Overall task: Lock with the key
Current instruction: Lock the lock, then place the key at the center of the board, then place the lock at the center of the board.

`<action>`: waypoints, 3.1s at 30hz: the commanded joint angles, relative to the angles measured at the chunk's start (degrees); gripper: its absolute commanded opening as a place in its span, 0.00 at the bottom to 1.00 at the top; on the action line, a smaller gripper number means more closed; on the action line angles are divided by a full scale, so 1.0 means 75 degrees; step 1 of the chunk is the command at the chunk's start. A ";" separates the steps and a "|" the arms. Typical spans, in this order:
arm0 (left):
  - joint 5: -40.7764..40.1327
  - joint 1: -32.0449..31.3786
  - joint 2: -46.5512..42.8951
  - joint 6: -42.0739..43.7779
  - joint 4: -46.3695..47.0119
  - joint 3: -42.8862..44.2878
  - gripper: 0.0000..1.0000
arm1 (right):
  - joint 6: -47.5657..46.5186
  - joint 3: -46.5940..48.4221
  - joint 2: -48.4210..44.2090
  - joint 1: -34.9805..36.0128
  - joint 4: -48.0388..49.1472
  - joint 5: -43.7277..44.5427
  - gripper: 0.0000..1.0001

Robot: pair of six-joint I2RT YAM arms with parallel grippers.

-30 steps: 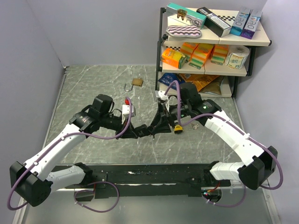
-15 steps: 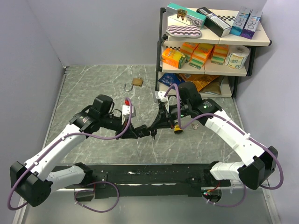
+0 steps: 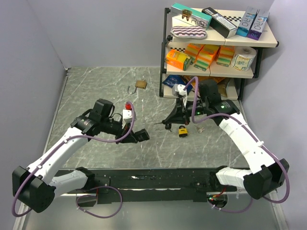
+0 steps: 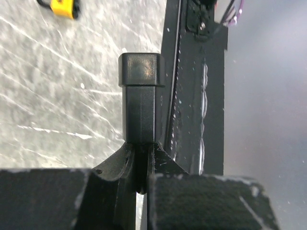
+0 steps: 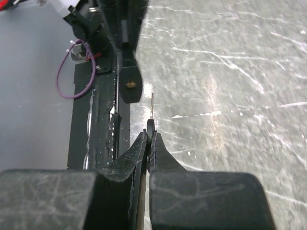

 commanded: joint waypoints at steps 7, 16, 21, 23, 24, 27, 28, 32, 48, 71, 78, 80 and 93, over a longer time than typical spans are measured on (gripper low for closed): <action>0.0379 0.0486 -0.0175 -0.0278 0.0571 -0.0218 0.01 | 0.1785 -0.1075 -0.0158 -0.0392 0.1568 0.1486 0.00; -0.0241 0.1249 -0.0022 -0.1287 0.1498 -0.0593 0.01 | 0.3052 -0.2037 0.0942 0.0019 0.2249 0.3354 0.00; -0.0218 0.1273 0.0165 -0.1510 0.1768 -0.0746 0.01 | 0.3800 -0.2518 0.1528 0.0194 0.3046 0.3260 0.00; -0.0241 0.1273 0.0247 -0.1441 0.1745 -0.0758 0.01 | 0.4036 -0.2565 0.1903 0.0276 0.3386 0.3248 0.00; -0.0218 0.1273 0.0270 -0.1405 0.1721 -0.0735 0.01 | 0.4084 -0.2554 0.2148 0.0288 0.3469 0.3248 0.00; -0.0195 0.1273 0.0306 -0.1241 0.1569 -0.0699 0.01 | 0.4131 -0.2379 0.2652 0.0277 0.3692 0.3166 0.00; -0.0195 0.1273 0.0283 -0.1229 0.1569 -0.0711 0.01 | 0.4143 -0.2320 0.2771 0.0288 0.3750 0.3143 0.00; -0.0206 0.1273 0.0236 -0.1253 0.1651 -0.0851 0.01 | 0.4435 -0.2132 0.3240 0.0288 0.4066 0.3037 0.00; -0.0054 0.1262 0.0751 -0.0632 0.0843 -0.0536 0.01 | 0.4062 -0.1357 0.3886 0.0288 0.3880 0.3002 0.68; 0.1036 0.0160 0.3118 -0.1428 -0.1959 0.1667 0.01 | -0.2888 -0.2553 -0.0134 0.3205 0.3329 0.4209 0.99; 0.0965 0.0020 0.3107 -0.1932 -0.1725 0.1633 0.01 | -0.2889 -0.2847 0.0111 0.4050 0.3996 0.4958 0.99; 0.0954 -0.0004 0.3083 -0.1991 -0.1631 0.1575 0.01 | -0.2807 -0.2800 0.0252 0.4143 0.4288 0.5203 0.96; 0.0942 -0.0039 0.3130 -0.2073 -0.1584 0.1539 0.01 | -0.3591 -0.2858 0.0510 0.4635 0.4630 0.5779 0.70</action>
